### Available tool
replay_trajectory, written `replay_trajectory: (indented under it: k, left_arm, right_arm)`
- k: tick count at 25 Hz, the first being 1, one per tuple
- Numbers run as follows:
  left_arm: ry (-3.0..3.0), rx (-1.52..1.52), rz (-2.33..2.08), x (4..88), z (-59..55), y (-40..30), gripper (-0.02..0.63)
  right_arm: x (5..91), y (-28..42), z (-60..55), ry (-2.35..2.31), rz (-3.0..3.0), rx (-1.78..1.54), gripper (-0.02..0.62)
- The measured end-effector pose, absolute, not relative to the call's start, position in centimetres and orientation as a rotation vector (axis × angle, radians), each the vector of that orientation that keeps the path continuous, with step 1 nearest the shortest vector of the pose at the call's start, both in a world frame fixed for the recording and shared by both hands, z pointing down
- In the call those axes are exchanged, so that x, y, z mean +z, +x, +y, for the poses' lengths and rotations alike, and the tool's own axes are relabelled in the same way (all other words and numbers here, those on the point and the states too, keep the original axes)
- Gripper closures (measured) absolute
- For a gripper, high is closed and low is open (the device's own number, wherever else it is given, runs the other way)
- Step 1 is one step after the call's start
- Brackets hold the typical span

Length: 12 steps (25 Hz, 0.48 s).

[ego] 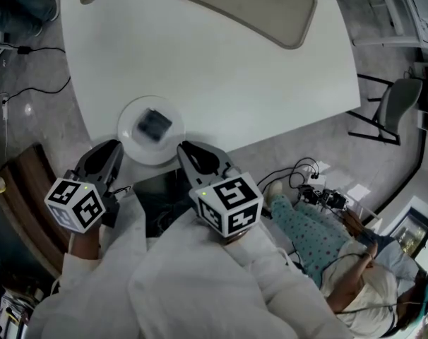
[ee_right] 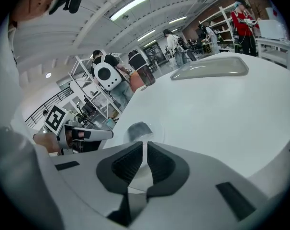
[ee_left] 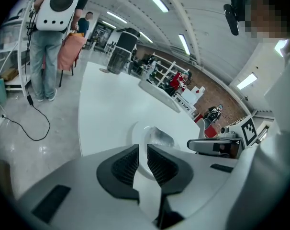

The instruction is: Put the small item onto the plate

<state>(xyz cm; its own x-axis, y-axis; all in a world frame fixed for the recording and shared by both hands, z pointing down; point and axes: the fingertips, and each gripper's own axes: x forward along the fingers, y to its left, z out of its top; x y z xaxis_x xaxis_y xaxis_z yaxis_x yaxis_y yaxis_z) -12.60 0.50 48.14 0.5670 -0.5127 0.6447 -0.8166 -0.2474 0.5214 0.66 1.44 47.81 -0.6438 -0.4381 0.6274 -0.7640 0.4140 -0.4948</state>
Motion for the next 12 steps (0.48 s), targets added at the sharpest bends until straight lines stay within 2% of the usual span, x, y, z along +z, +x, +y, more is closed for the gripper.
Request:
replay_trajectory:
  k: [10, 12]
  left_arm:
    - [1.886, 0.461, -1.024, 49.5, 0.7, -12.4, 0.503]
    - [1.876, 0.47, -1.015, 49.7, 0.7, -12.4, 0.492]
  right_arm:
    - [49.1, 0.8, 1.6, 1.015, -2.234, 1.122, 0.572]
    - [49.3, 0.8, 1.5, 1.022, -2.221, 1.132, 0.541]
